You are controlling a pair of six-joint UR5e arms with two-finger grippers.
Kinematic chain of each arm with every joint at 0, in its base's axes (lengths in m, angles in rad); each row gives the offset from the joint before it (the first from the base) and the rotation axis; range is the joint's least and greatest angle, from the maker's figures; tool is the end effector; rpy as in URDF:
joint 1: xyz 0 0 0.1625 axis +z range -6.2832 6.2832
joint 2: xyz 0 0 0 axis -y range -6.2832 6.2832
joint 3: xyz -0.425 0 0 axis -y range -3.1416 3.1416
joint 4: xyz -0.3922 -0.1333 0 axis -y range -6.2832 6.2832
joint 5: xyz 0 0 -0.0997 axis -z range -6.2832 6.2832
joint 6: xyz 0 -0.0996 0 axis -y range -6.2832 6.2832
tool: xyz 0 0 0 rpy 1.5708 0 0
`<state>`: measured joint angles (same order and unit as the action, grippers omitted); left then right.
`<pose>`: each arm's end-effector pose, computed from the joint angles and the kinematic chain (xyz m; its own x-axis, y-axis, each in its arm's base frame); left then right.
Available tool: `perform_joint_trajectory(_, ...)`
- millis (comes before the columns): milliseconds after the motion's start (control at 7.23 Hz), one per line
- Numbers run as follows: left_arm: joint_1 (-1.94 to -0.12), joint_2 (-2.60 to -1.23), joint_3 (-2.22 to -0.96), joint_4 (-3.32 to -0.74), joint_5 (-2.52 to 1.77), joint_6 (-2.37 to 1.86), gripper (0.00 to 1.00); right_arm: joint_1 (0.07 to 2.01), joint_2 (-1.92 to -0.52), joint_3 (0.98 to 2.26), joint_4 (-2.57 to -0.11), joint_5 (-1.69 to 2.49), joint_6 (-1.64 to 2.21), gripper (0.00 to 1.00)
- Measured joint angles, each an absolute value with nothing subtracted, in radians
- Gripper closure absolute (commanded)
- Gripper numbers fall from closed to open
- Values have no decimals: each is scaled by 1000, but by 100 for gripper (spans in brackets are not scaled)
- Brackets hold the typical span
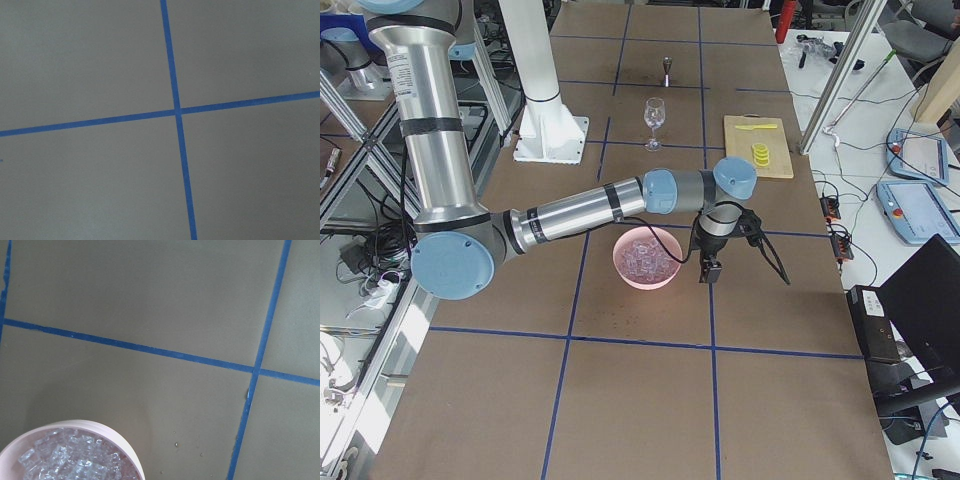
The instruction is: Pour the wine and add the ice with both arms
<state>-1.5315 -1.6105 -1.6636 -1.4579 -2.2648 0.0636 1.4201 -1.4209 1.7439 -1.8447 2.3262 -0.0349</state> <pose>-0.0496 -0.5092 0.6099 0.7636 0.1061 -0.6370 -0.0880 0.9943 0.0602 -0.0166 -0.5422 0.5258 0.7090 -0.1769 0.6826 0.1748 0.9819 0.0729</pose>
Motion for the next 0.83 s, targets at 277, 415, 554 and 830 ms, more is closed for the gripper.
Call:
perform_joint_trajectory(277,-1532,-1601,-1652,-1459,-2266,64,0,1437,-1437,1732,-1804,2320,-33,0)
perform_joint_trajectory(415,-1533,-1598,-1650,-1460,-2266,64,0,1444,-1447,1704,-1786,2314,-33,0)
perform_joint_trajectory(554,-1533,-1598,-1647,-1460,-2266,65,0,1459,-1456,1656,-1760,2311,-33,0)
perform_joint_trajectory(830,-1533,-1598,-1641,-1460,-2265,66,0,1501,-1488,1571,-1658,2312,-31,0)
